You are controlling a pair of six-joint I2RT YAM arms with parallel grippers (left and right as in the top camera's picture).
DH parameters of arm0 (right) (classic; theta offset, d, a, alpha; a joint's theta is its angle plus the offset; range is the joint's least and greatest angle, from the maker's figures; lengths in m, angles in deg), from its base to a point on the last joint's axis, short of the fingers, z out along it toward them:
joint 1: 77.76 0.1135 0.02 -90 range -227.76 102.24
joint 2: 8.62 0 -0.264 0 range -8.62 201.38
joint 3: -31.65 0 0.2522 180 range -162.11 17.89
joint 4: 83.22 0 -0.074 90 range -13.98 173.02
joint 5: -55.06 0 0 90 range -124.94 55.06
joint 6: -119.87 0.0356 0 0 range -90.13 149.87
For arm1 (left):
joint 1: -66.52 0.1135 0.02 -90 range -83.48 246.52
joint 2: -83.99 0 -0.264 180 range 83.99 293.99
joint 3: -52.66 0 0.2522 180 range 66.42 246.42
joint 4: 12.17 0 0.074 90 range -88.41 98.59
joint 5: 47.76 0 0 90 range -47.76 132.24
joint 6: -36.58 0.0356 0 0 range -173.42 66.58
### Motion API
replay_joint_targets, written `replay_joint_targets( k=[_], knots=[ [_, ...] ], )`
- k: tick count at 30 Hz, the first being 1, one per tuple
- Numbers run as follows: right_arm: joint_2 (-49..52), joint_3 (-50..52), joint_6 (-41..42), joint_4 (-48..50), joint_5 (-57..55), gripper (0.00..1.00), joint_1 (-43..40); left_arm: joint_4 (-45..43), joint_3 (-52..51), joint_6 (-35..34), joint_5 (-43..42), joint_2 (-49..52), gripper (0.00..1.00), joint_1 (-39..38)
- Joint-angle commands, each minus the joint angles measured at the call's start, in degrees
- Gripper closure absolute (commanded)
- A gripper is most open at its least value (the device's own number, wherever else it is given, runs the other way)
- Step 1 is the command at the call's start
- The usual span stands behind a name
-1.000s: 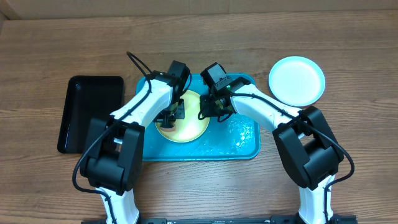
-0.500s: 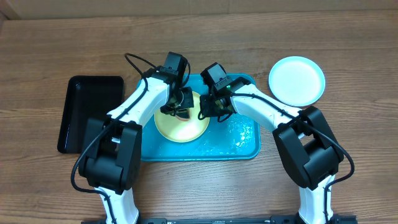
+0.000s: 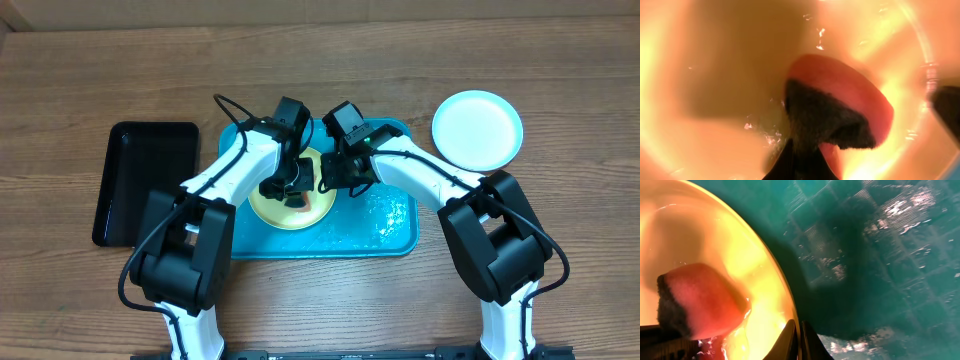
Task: Clean dirty plates on tray and stack at the side
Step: 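Scrub the yellow plate with the sponge while the right gripper holds its rim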
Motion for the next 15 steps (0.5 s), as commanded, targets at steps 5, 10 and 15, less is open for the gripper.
replay_joint_targets(
  k=[5, 10, 15],
  knots=[
    [0.31, 1.09, 0.15, -0.26, -3.23, 0.96, -0.68, 6.14, 0.76, -3.87, 27.71, 0.59, 0.96, 1.95],
    [0.31, 1.09, 0.15, -0.22, -3.23, 0.96, -0.68, 6.12, 4.66, -3.93, 26.14, 0.59, 0.96, 2.47],
    [0.31, 1.09, 0.15, -0.24, -3.23, 0.96, -0.68, 0.92, 5.07, -3.89, 16.83, 0.63, 0.96, 2.45]
  ],
)
